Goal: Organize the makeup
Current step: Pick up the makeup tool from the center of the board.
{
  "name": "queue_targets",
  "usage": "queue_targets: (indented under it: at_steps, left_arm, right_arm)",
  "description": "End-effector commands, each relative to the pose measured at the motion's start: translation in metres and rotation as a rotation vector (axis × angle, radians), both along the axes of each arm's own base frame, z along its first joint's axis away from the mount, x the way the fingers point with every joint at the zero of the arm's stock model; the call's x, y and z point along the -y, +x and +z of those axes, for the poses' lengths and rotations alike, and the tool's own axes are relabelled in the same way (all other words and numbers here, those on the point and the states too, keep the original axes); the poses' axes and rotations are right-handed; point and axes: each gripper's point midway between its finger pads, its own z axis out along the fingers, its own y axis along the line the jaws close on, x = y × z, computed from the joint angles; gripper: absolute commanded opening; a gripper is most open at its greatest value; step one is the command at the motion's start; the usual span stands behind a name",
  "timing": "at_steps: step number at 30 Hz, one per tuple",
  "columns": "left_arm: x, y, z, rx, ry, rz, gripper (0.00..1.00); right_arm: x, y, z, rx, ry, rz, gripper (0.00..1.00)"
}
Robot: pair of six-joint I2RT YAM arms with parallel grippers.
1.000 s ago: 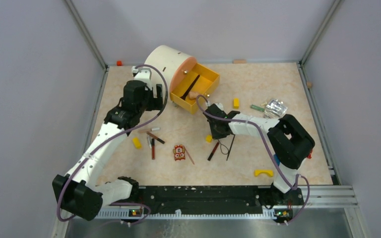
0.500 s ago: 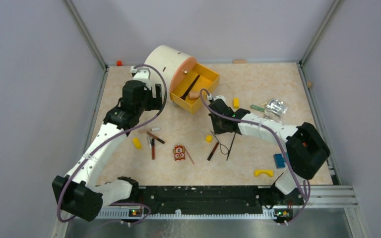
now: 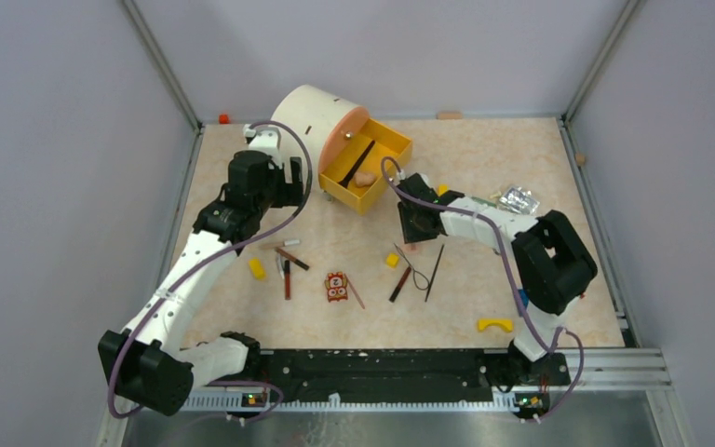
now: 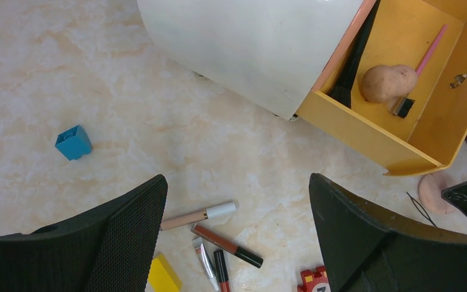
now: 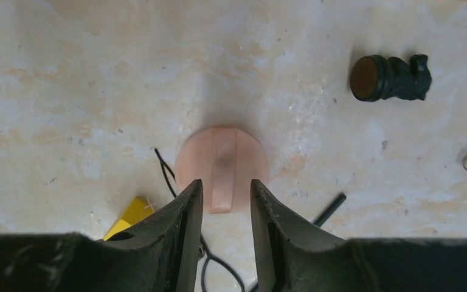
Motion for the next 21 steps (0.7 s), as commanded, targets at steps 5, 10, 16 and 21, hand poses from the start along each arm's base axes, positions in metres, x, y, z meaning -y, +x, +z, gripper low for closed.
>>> queue_targets:
  at_steps: [5, 10, 16, 21]
  left_arm:
    - [-0.002, 0.002, 0.015, 0.057, -0.032, 0.008, 0.91]
    - [-0.003, 0.002, 0.016, 0.060, -0.036, 0.008, 0.91]
    - [-0.004, 0.002, 0.016, 0.060, -0.038, 0.009, 0.92]
    - [-0.005, 0.002, 0.015, 0.060, -0.038, 0.013, 0.92]
  right_arm:
    - [-0.008, 0.015, -0.012, -0.003, -0.032, 0.003, 0.31]
    - [-0.005, 0.014, -0.017, -0.006, -0.046, -0.001, 0.12]
    - [0.000, 0.013, 0.002, 0.041, -0.030, -0.015, 0.00]
    - [0.009, 0.018, 0.032, 0.118, -0.027, -0.048, 0.00]
